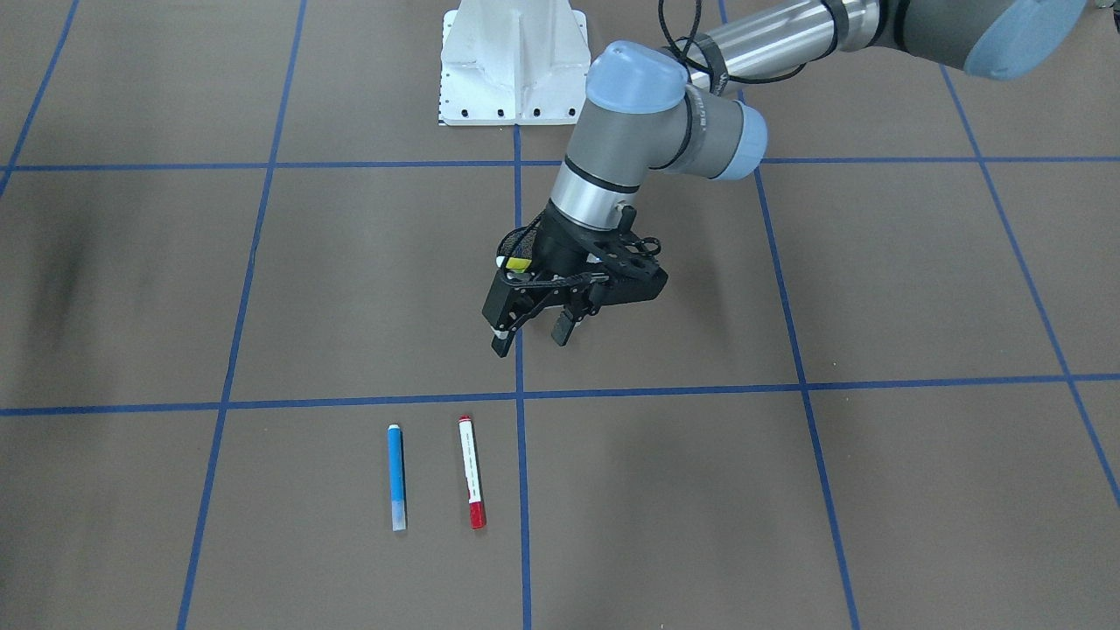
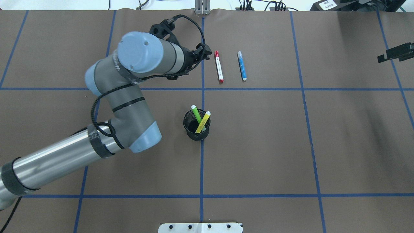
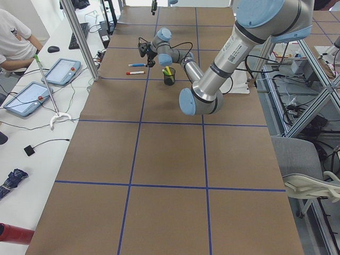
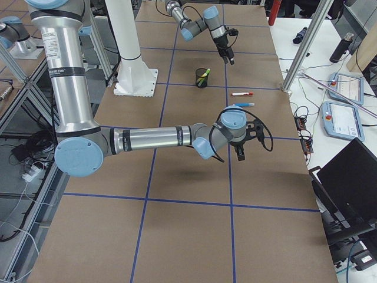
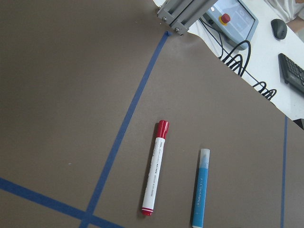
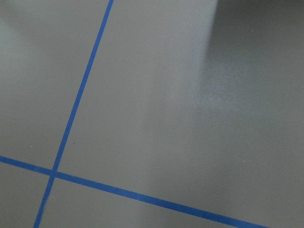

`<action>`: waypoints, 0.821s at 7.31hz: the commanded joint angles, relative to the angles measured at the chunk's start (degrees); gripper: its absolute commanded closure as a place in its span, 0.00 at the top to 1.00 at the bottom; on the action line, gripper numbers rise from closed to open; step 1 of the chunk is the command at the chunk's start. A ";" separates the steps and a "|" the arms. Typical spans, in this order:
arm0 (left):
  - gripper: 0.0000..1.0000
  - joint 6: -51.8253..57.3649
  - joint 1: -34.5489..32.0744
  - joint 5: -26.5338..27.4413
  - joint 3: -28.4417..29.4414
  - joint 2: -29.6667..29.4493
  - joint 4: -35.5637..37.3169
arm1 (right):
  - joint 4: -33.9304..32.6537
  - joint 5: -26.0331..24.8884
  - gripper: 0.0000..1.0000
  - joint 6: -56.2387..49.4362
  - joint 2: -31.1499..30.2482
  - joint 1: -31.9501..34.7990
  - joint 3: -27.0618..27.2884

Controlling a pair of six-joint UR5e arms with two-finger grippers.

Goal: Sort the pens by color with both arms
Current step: 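Withdraw the left gripper from the placed marker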

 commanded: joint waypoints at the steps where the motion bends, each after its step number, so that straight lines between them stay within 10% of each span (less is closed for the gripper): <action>1: 0.89 5.65 -9.12 -17.77 -6.22 7.91 0.50 | -0.56 0.17 1.00 14.16 6.35 -6.29 0.82; 6: 0.89 25.55 -21.73 -33.93 -8.53 22.53 0.15 | -8.15 -4.48 1.00 43.14 26.12 -25.19 2.14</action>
